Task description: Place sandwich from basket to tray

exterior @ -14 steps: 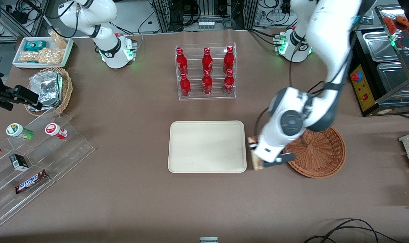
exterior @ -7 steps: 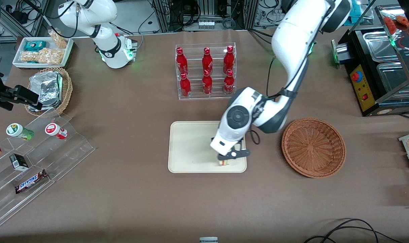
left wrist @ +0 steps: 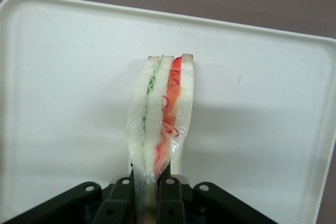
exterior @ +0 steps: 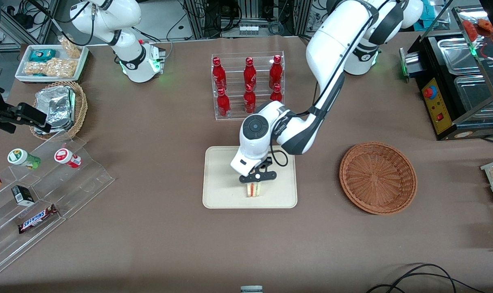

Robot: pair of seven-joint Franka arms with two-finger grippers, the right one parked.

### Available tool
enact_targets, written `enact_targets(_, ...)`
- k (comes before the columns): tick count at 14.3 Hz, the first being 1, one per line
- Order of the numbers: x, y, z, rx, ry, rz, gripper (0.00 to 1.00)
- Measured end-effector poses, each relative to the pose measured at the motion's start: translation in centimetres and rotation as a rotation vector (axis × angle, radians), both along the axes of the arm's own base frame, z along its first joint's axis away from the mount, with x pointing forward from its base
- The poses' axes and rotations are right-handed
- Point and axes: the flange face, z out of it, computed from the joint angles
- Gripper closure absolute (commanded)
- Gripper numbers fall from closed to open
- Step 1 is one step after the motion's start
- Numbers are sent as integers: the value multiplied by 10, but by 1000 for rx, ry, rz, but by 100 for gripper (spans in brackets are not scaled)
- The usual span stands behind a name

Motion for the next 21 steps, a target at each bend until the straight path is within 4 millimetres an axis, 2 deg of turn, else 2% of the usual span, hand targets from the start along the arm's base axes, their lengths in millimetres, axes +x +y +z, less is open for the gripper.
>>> enact_targets(1, 1, -1, -3, -7, -6, 1, 72)
enact_targets(2, 2, 0, -6, -10, -9, 4, 1)
enact_targets(5, 5, 0, -4, -19, -18, 19, 0)
enact_targets(7, 8, -2, 7, -33, -34, 24, 0)
enact_targets(9, 13, 1, 35, -51, -63, 32, 0)
enact_targets(11, 17, 15, 81, -39, -73, 49, 0)
enact_targets(14, 18, 53, 156, 11, -53, 93, 0)
enact_targets(16, 19, 86, 183, 62, -10, 138, 0)
enact_targets(18, 28, 122, 184, 102, 30, 188, 0)
enact_targets(21, 47, 181, 164, 141, 79, 211, 0)
